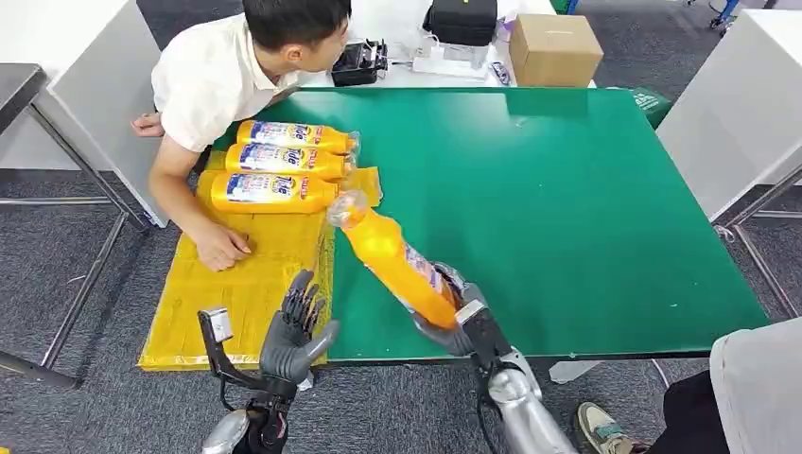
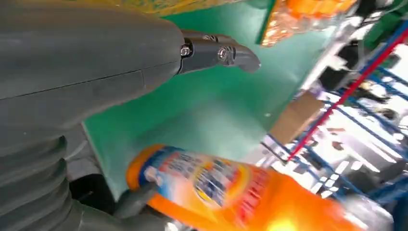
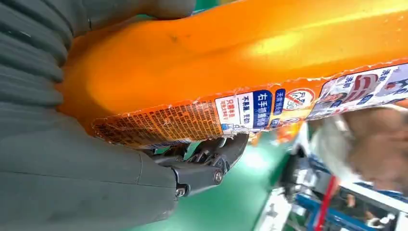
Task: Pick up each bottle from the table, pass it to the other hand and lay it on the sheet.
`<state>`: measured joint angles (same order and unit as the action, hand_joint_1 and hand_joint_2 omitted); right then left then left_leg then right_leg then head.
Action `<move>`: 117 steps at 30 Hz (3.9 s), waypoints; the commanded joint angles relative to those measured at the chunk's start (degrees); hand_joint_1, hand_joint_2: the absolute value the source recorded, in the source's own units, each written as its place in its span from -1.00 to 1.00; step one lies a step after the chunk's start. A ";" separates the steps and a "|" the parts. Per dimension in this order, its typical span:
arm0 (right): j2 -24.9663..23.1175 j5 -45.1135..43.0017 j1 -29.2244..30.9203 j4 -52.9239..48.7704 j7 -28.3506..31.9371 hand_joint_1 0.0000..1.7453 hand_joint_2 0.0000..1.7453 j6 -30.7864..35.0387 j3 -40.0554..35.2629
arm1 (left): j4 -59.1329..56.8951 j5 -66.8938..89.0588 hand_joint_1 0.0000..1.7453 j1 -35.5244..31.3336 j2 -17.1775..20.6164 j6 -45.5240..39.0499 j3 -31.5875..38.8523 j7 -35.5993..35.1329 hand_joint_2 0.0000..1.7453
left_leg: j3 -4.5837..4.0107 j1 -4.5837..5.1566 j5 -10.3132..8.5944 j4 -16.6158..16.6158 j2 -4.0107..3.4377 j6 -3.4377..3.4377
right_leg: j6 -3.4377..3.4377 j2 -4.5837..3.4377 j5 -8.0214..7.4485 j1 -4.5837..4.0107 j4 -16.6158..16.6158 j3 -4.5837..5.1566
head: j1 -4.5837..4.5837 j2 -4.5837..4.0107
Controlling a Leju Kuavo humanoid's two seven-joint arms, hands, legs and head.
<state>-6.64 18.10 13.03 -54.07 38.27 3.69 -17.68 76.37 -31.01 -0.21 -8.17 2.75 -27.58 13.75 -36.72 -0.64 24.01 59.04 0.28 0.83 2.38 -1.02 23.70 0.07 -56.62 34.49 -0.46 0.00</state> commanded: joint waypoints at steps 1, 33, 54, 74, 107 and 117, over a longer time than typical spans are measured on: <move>-0.55 -0.51 -0.48 -2.97 0.31 1.00 1.00 -0.24 -5.21 | -2.23 -0.28 -1.00 -2.02 2.20 -0.52 -3.10 -0.84 1.00 | 0.14 0.04 0.02 -0.06 0.00 -0.02 | -0.04 0.11 0.05 0.03 0.02 -0.10 | 0.00 0.00; -3.19 5.59 5.45 14.39 0.43 1.00 1.00 -1.28 -23.08 | 1.89 -2.46 1.00 -6.42 0.92 5.67 -5.33 2.46 1.00 | 0.05 0.02 0.00 -0.07 0.16 0.01 | -0.04 0.31 0.09 0.00 0.05 -0.04 | 0.00 0.00; -2.24 9.17 2.15 13.31 0.26 -1.00 1.00 1.82 -26.06 | 4.51 -5.94 1.00 -4.61 0.25 7.98 2.44 3.48 1.00 | -0.10 -0.03 -0.01 -0.05 0.18 0.00 | -0.03 0.35 0.09 -0.04 0.07 0.11 | -0.02 0.00; -1.43 10.71 -5.42 -0.98 1.28 -1.00 -1.00 8.27 -15.75 | -25.61 86.87 1.00 -23.09 4.24 -27.10 7.54 -8.64 1.00 | -0.11 -0.01 -0.12 -0.10 0.28 0.03 | -0.02 0.37 0.04 0.00 0.06 0.01 | -0.04 0.00; -0.83 3.40 -3.58 -1.22 1.73 -1.00 -1.00 8.74 -23.44 | -52.98 82.65 -1.00 -39.12 2.69 4.18 11.53 1.79 1.00 | 0.10 0.04 -0.22 -0.10 0.05 0.02 | -0.01 0.16 -0.06 0.03 0.04 -0.12 | 0.00 0.00; 0.79 -0.07 -3.63 -2.31 1.73 -1.00 -1.00 12.41 -26.06 | -39.24 66.98 -1.00 -31.63 4.89 11.94 15.31 7.28 1.00 | 0.05 0.03 -0.23 -0.07 0.29 0.00 | -0.03 0.27 -0.03 0.02 -0.01 -0.16 | -0.02 0.00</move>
<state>-8.52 18.60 7.65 -56.72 39.98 15.63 -40.19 32.87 37.47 -35.75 -5.22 13.18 -15.37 21.09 -36.84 -0.65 23.73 59.04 0.78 0.84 2.39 -0.60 23.67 0.07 -56.67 34.45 -0.48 0.00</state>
